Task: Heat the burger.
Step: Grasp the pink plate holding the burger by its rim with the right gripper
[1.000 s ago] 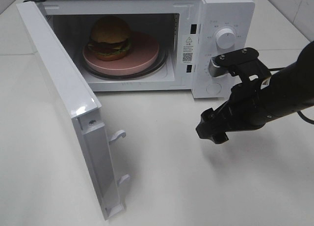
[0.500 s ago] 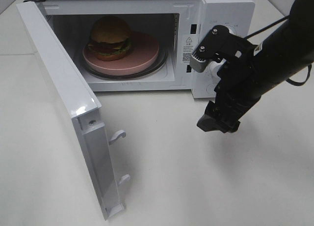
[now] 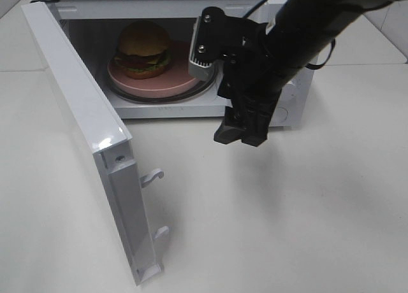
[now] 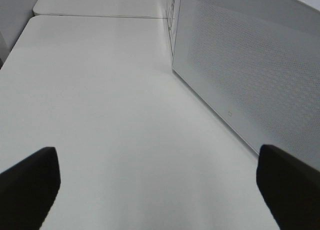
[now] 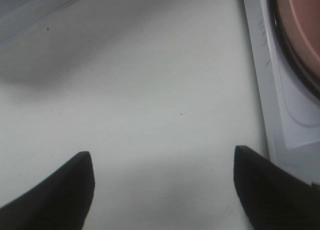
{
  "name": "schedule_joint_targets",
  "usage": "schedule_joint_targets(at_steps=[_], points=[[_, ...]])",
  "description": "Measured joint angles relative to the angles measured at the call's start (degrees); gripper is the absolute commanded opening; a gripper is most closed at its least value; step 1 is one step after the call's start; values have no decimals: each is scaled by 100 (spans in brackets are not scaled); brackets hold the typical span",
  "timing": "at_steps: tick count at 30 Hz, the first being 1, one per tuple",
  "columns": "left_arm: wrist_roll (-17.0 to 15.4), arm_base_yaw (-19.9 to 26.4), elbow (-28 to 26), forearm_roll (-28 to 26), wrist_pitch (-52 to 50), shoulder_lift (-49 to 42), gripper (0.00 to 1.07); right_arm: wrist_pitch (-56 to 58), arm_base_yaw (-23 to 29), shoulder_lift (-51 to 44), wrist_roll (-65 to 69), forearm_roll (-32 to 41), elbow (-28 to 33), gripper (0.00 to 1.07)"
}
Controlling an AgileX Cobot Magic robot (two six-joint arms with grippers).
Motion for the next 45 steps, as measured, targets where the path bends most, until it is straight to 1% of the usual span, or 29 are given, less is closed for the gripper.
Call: schedule_joint_targets(at_steps=[1,2,3,4,5,6,7,8,9,10,11,12,13,14,15,16,17,18,19,20,21,22,23,24,25,29,35,45], points=[[0,0,0,0,0,0,101,0,0,0,0,0,0,77],[0,0,0,0,0,0,101,160,74,229,-160,-6,-355,76],[0,0,0,0,0,0,101,160,74,229,-160,-6,-355,76],[0,0,0,0,0,0,101,229,103,327,-218,-11,-487,76],[0,0,0,0,0,0,101,350,155,579,-350,-17,-791,77],[0,0,0,0,0,0,101,350,155,579,-350,-17,-791,77],[0,0,0,0,0,0,101,418,172,819,-407,-52,-1129,77],[0,0,0,0,0,0,101,458,189,917,-453,-52,-1301,77],[0,0,0,0,0,0,101,458,189,917,-453,-52,-1301,77],[0,0,0,0,0,0,101,544,229,1123,-487,-92,-1621,77],[0,0,0,0,0,0,101,544,229,1123,-487,-92,-1621,77],[0,0,0,0,0,0,101,584,235,1238,-493,-103,-1805,76],[0,0,0,0,0,0,101,699,246,1455,-498,-115,-2137,76],[0,0,0,0,0,0,101,699,246,1455,-498,-115,-2137,76],[0,0,0,0,0,0,101,837,281,1702,-498,-149,-2504,76],[0,0,0,0,0,0,101,837,281,1702,-498,-149,-2504,76],[0,0,0,0,0,0,101,900,298,1822,-498,-149,-2687,77],[0,0,0,0,0,0,101,1020,309,2034,-498,-149,-2991,76],[0,0,0,0,0,0,101,1020,309,2034,-498,-149,-2991,76],[0,0,0,0,0,0,101,1123,309,2223,-498,-183,-3266,76],[0,0,0,0,0,0,101,1152,315,2320,-498,-201,-3398,76],[0,0,0,0,0,0,101,1152,315,2320,-498,-201,-3398,76],[0,0,0,0,0,0,101,1203,315,2498,-493,-292,-3604,76],[0,0,0,0,0,0,101,1203,315,2498,-493,-292,-3604,76],[0,0,0,0,0,0,101,1266,315,2624,-464,-378,-3799,76],[0,0,0,0,0,0,101,1272,327,2876,-355,-481,-4034,76],[0,0,0,0,0,0,101,1266,327,3111,-332,-504,-4188,76],[0,0,0,0,0,0,101,1238,327,3306,-321,-533,-4200,76]])
